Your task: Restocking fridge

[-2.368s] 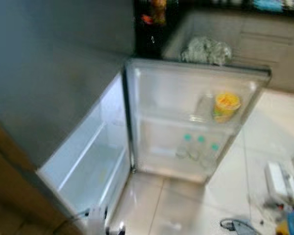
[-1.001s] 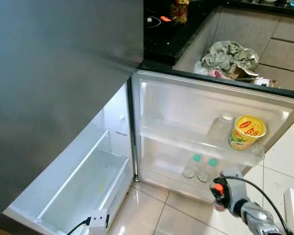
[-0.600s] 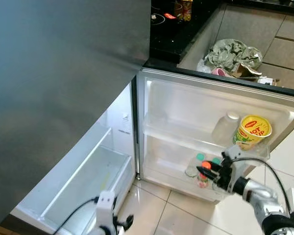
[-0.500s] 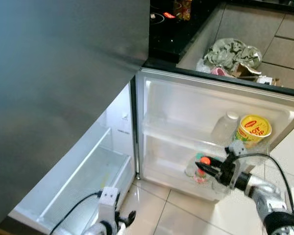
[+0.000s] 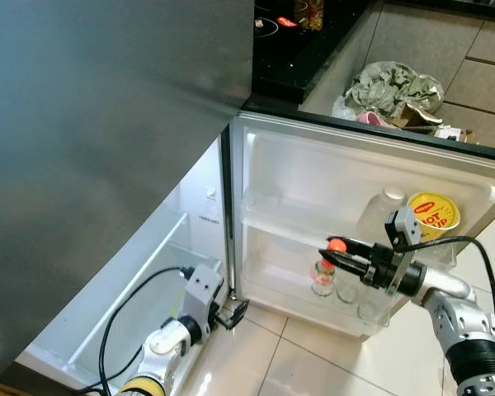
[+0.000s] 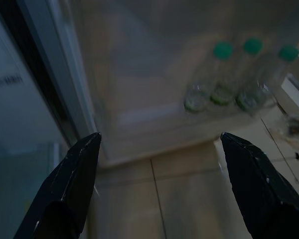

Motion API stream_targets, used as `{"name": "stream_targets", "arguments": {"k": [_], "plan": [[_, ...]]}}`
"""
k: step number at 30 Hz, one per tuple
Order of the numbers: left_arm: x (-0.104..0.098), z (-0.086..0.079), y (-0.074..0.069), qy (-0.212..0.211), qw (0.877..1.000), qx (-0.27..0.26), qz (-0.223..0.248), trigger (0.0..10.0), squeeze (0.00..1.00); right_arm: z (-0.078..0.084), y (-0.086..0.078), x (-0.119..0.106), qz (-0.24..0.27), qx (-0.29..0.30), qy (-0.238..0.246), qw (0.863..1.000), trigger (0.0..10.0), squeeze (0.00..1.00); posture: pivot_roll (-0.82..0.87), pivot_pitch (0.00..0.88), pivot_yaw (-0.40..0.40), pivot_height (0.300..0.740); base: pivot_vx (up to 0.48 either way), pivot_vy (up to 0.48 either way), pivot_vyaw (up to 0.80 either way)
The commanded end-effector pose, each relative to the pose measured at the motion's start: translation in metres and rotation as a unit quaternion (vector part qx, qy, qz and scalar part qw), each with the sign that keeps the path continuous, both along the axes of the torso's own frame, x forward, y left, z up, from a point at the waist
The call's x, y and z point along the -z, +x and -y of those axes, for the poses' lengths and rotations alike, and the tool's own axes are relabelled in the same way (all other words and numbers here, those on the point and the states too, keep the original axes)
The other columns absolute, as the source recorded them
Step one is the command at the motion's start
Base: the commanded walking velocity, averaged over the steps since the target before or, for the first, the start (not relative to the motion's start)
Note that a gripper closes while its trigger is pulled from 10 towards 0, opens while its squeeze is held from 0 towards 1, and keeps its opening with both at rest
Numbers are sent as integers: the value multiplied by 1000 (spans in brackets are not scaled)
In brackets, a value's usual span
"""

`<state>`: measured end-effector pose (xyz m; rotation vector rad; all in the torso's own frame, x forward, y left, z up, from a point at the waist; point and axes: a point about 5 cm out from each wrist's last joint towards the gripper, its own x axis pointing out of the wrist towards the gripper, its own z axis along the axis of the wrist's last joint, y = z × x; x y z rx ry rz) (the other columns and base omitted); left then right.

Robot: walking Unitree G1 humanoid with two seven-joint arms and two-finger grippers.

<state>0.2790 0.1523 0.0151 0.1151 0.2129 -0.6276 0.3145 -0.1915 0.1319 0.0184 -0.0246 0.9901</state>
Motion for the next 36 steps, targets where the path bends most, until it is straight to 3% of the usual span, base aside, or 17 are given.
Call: {"name": "stream_targets", "arguments": {"k": [1, 4, 9, 13, 16, 19, 21, 26, 28, 29, 32, 36], "plan": [[-5, -5, 3, 9, 1000, 5, 17, 10000, 0, 2, 1, -7, 12, 5, 2, 1000, 10000, 0, -74, 82, -44, 740, 0, 0, 0], [-15, -4, 8, 20, 998, 11, 51, 10000, 0, -2, 15, -22, 51, 53, -7, 997, 10000, 0, -73, 77, -45, 740, 0, 0, 0], [-17, -4, 9, 25, 998, 13, 60, 10000, 0, -6, 20, -30, 63, 76, -7, 995, 10000, 0, -72, 77, -46, 740, 0, 0, 0], [-16, -5, 8, 32, 998, 13, 60, 10000, 0, -27, 23, -39, 67, 86, 17, 994, 10000, 0, -76, 78, -46, 740, 0, 0, 0], [-16, -5, 8, 33, 997, 14, 62, 10000, 0, -32, 23, -41, 68, 94, 18, 993, 10000, 0, -76, 78, -46, 740, 0, 0, 0], [-15, -5, 8, 33, 997, 12, 62, 10000, 0, -41, 29, -42, 71, 138, 17, 988, 10000, 0, -76, 84, -48, 740, 0, 0, 0], [-15, -5, 7, 34, 997, 11, 62, 10000, 0, -48, 36, -41, 72, 195, 8, 978, 10000, 0, -76, 84, -49, 740, 0, 0, 0], [-14, -5, 7, 34, 997, 11, 62, 10000, 0, -48, 41, -40, 70, 252, 9, 965, 10000, 0, -75, 82, -48, 740, 0, 0, 0], [-14, -5, 7, 35, 997, 11, 62, 10000, 0, -39, 47, -41, 68, 333, 6, 941, 10000, 0, -75, 81, -46, 740, 0, 0, 0], [-14, -5, 7, 35, 997, 11, 62, 10000, 0, -39, 47, -41, 68, 333, 6, 941, 10000, 0, -75, 81, -46, 740, 0, 0, 0], [-16, -5, 8, 36, 997, 8, 67, 10000, 0, -31, 48, -39, 70, 387, 8, 919, 10000, 0, -72, 83, -44, 740, 0, 0, 0], [-18, -6, 10, 36, 997, 6, 72, 10000, 0, -30, 48, -39, 75, 408, 12, 910, 10000, 0, -72, 82, -44, 740, 0, 0, 0]]}}
